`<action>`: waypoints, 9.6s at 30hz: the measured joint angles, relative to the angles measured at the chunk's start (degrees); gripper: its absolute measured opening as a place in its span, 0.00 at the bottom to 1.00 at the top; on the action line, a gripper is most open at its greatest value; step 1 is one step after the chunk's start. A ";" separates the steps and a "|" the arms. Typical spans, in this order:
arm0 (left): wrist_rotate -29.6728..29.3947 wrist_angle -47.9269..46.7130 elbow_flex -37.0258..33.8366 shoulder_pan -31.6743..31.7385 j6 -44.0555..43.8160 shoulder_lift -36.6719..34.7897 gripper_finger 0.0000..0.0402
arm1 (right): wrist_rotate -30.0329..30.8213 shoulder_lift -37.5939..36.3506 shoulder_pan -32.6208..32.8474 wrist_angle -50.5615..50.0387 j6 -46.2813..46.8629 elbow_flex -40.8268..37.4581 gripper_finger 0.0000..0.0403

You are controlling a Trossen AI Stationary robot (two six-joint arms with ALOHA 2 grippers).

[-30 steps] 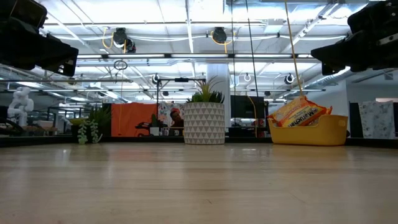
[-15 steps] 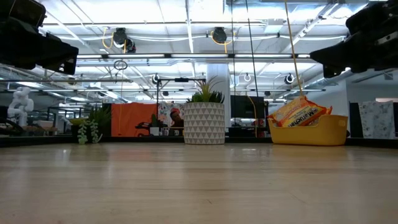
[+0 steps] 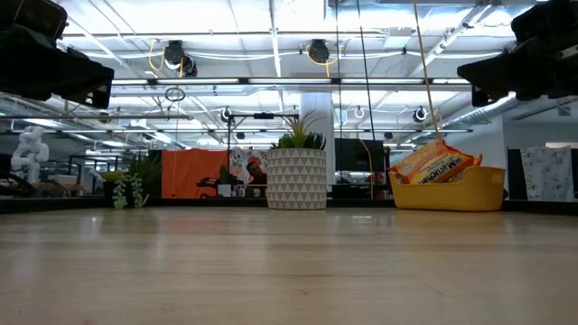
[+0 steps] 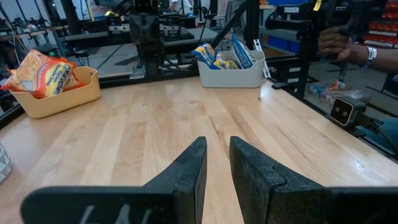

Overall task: Sort Maruchan noodles
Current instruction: Return to Home Position

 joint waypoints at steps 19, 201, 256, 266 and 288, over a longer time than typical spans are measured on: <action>0.00 0.02 0.00 0.01 -0.90 -0.01 0.19 | 0.00 -0.55 0.00 -0.26 -0.80 0.07 0.00; 12.46 -15.89 0.00 25.45 3.74 -22.43 0.19 | -0.04 -0.53 -0.01 -0.13 0.44 0.06 0.00; 12.46 -15.89 0.00 25.43 3.74 -22.42 0.19 | -0.04 -0.54 -0.01 -0.13 0.45 0.07 0.00; 12.46 -15.89 0.00 25.43 3.74 -22.41 0.19 | -0.04 -0.54 -0.01 -0.13 0.44 0.06 0.00; 12.46 -15.89 0.00 25.44 3.74 -22.41 0.19 | -0.04 -0.53 -0.01 -0.14 0.44 0.05 0.00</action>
